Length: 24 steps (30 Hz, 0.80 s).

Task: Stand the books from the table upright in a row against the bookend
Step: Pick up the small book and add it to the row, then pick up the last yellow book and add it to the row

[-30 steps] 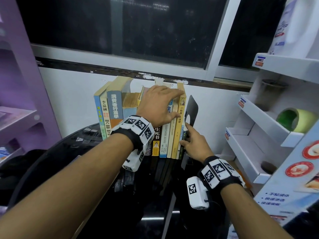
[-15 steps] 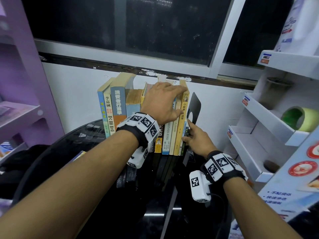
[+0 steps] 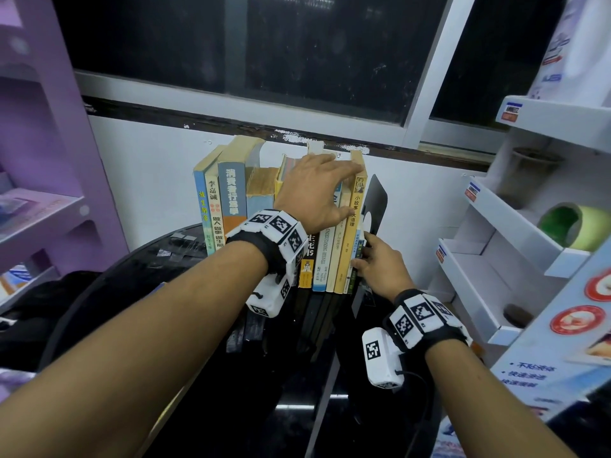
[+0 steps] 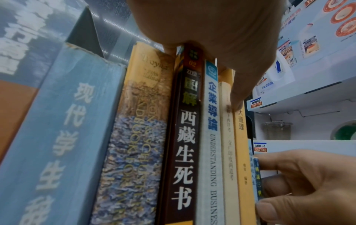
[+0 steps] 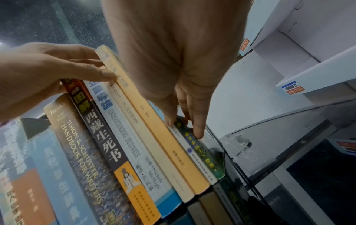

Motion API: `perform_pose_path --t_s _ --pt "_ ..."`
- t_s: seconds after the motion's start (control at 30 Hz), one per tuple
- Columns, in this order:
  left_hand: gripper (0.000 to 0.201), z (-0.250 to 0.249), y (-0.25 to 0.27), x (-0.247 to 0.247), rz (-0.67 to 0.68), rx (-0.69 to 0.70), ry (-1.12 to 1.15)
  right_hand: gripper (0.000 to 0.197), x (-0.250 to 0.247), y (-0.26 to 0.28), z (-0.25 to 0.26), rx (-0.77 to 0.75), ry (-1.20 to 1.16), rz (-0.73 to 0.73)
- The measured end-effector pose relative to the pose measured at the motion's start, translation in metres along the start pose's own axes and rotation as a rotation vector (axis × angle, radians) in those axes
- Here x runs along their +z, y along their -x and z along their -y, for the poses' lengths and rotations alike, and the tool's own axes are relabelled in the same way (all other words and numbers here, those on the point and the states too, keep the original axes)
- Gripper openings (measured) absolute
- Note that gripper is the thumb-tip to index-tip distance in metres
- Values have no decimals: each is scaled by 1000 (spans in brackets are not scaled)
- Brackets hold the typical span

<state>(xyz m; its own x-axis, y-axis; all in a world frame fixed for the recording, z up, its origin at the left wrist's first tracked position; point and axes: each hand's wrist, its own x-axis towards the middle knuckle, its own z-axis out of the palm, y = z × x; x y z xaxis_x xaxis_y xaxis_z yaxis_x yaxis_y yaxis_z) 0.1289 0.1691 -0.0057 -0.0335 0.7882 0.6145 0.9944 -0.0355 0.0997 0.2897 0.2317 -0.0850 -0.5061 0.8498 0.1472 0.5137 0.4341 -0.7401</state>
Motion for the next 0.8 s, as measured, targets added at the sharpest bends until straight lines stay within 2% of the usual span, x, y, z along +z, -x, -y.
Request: perform_pose_path --t_s 0.17,0.37,0.6,0.7,0.8 --pt "70 5 3 -2 -1 31 38 51 -1 4 5 18 71 18" --pt "67 7 24 -5 -93 58 23 44 2 11 10 39 91 -6" --pt "55 9 59 -15 -197 -29 84 42 -3 30 20 67 80 -63" --pt "50 13 79 -16 -163 -93 125 39 -3 39 24 100 74 -105" --pt "48 18 99 -17 -57 -172 126 33 0 50 30 140 77 -137"
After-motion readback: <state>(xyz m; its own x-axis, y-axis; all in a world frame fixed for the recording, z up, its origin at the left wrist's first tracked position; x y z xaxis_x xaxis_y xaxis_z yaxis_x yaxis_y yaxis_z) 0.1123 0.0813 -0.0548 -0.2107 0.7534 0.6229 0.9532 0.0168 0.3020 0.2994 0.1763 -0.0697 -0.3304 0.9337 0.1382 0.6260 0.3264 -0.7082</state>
